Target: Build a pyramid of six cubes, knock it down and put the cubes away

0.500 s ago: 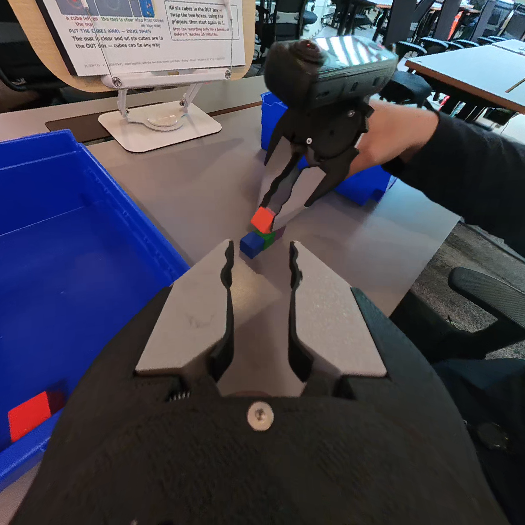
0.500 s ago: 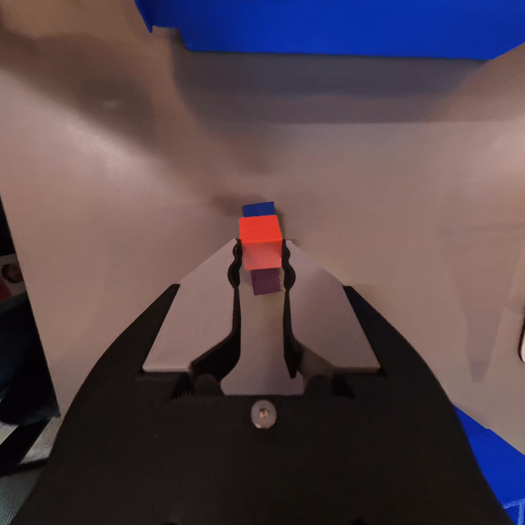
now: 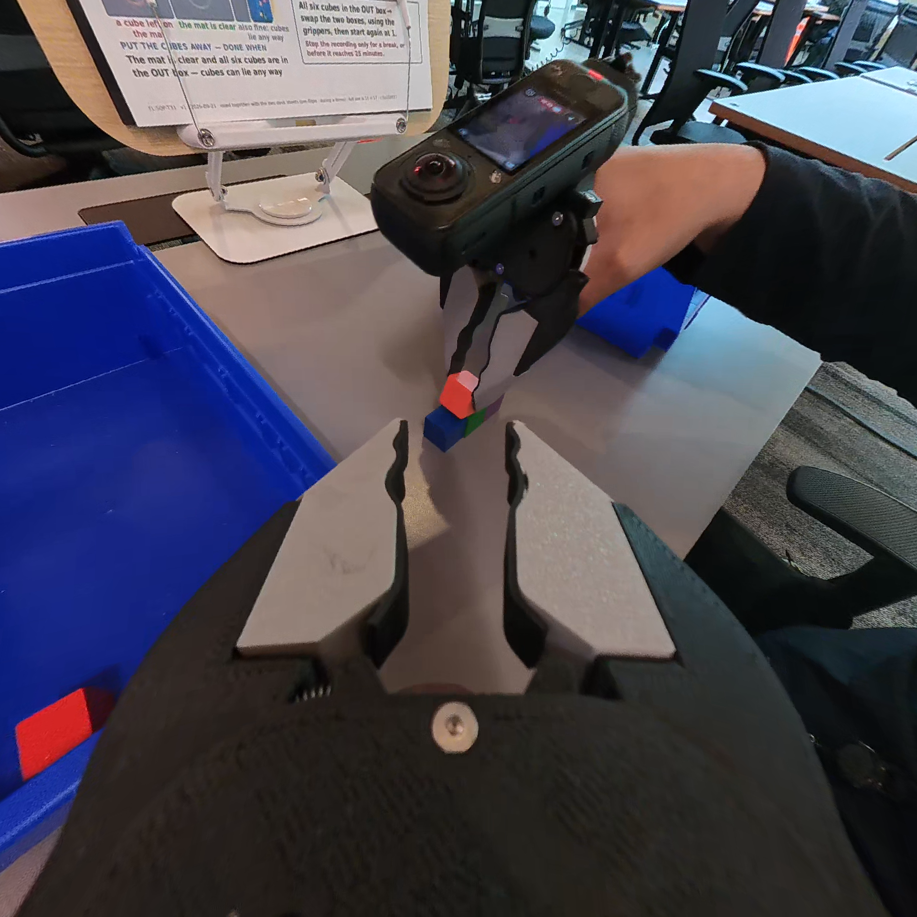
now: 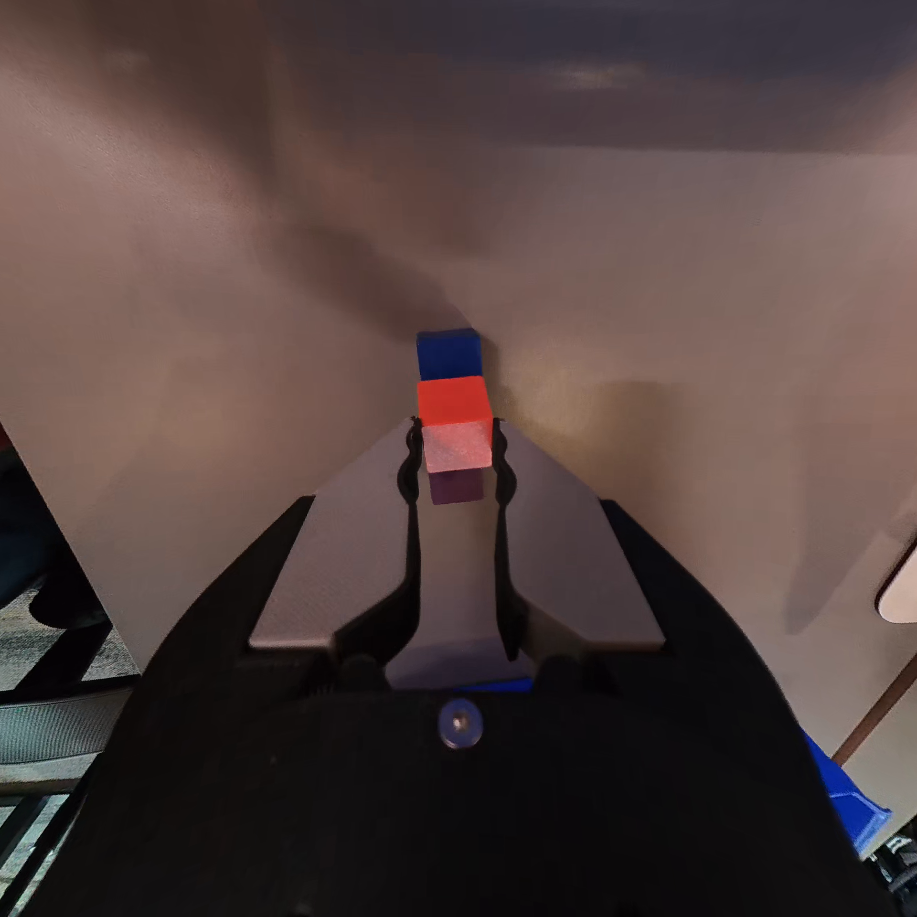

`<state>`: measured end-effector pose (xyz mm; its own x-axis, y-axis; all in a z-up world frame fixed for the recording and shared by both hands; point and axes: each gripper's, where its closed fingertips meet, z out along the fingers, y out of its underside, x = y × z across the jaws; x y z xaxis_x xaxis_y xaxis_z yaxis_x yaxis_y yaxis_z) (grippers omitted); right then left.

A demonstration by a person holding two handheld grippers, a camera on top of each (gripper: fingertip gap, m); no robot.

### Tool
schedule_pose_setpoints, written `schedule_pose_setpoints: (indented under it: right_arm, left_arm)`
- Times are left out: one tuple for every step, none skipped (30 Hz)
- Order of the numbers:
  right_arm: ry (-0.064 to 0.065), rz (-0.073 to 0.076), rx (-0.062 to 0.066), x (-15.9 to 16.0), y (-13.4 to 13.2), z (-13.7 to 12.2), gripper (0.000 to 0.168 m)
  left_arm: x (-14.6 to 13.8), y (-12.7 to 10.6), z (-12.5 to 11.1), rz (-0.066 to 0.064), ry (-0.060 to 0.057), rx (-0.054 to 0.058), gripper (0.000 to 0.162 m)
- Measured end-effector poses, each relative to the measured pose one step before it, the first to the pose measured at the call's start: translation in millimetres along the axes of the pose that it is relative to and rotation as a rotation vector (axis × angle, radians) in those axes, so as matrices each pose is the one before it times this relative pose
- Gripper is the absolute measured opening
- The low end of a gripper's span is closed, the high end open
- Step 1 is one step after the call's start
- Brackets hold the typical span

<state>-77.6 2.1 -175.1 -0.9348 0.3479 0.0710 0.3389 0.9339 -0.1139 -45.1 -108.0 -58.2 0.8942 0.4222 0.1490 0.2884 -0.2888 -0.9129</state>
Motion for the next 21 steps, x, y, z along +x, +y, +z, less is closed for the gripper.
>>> schedule_pose_setpoints:
  right_arm:
    - [0.0051, -0.0009, -0.0026, 0.92, -0.15, 0.69, 0.025]
    - [0.0042, -0.0018, -0.0005, 0.75, -0.21, 0.60, 0.025]
    - [-0.0005, -0.0014, 0.0021, -0.22, -0.41, 0.14, 0.025]
    - [-0.0036, 0.0003, 0.0020, -0.69, -0.23, -0.08, 0.025]
    - [-0.0019, 0.0022, 0.0012, -0.39, -0.09, -0.02, 0.026]
    - [-0.0005, 0.0026, 0.0015, -0.08, -0.07, 0.00, 0.026]
    - [-0.0030, 0.0018, 0.0014, -0.37, 0.09, 0.38, 0.026]
    - [-0.0043, 0.0017, -0.0016, -0.64, 0.70, 0.64, 0.026]
    - [-0.0004, 0.0024, -0.0050, -0.06, 1.17, 0.71, 0.028]
    - [0.0034, 0.0018, -0.0046, 0.47, 1.02, 0.85, 0.030]
    - [0.0055, 0.0008, -0.0008, 0.77, 0.45, 0.52, 0.033]
    - [0.0066, 0.0021, 0.0038, 0.89, -0.25, 0.24, 0.034]
    - [-0.0001, 0.0032, 0.0066, -0.10, -0.49, -0.18, 0.034]
    - [-0.0086, 0.0028, 0.0085, -1.42, -0.55, -0.71, 0.032]
    - [-0.0059, 0.0028, 0.0099, -1.11, -0.77, -1.12, 0.032]
    - [0.0001, 0.0009, 0.0091, -0.18, -0.42, -1.82, 0.032]
    - [0.0033, -0.0005, 0.0106, 0.30, -0.33, -2.79, 0.033]
    - [0.0040, 0.0020, 0.0173, 0.51, -0.87, -4.02, 0.034]
    - [0.0019, 0.0065, 0.0268, 0.26, -1.87, -5.40, 0.034]
    - [0.0005, 0.0098, 0.0377, -0.11, -2.95, -6.61, 0.034]
    - [0.0055, 0.0112, 0.0512, 0.15, -4.26, -7.74, 0.035]
  left_arm:
    - [0.55, -0.04, -0.05, 0.0006, 0.0019, 0.0000, 0.037]
    - [0.55, 0.23, 0.13, 0.0007, 0.0018, -0.0021, 0.037]
    - [0.38, 0.12, 0.17, 0.0015, 0.0004, -0.0011, 0.037]
    - [0.37, 0.13, 0.14, 0.0018, -0.0002, -0.0009, 0.037]
    - [0.42, 0.32, 0.31, 0.0011, 0.0006, -0.0025, 0.037]
    - [0.31, 0.27, 0.30, 0.0005, 0.0010, -0.0023, 0.037]
    - [0.17, -0.10, 0.17, -0.0002, -0.0001, 0.0005, 0.037]
    - [0.19, -0.29, 0.15, -0.0010, 0.0011, 0.0010, 0.037]
    - [0.41, -0.09, 0.22, -0.0017, 0.0028, -0.0002, 0.037]
    - [0.40, 0.10, 0.27, -0.0012, 0.0022, -0.0009, 0.036]
    - [0.23, 0.30, 0.30, -0.0001, 0.0006, -0.0017, 0.036]
    - [0.10, 0.12, 0.14, 0.0007, -0.0005, -0.0013, 0.036]
    - [0.08, 0.08, 0.08, 0.0007, -0.0003, -0.0008, 0.036]
    - [0.03, 0.08, 0.03, 0.0002, 0.0000, -0.0008, 0.036]
    - [-0.29, -0.05, -0.11, 0.0002, -0.0011, -0.0003, 0.036]
    - [-0.46, 0.21, -0.39, 0.0008, -0.0017, -0.0007, 0.037]
    - [-1.16, 0.19, -0.79, 0.0012, -0.0043, -0.0013, 0.037]
    - [-2.34, 0.33, -1.36, 0.0021, -0.0099, -0.0019, 0.037]
    - [-4.04, 0.01, -2.67, 0.0024, -0.0175, -0.0006, 0.037]
    - [-5.24, -0.51, -4.15, 0.0013, -0.0212, 0.0032, 0.037]
    - [-5.84, -1.38, -5.30, -0.0021, -0.0205, 0.0099, 0.037]
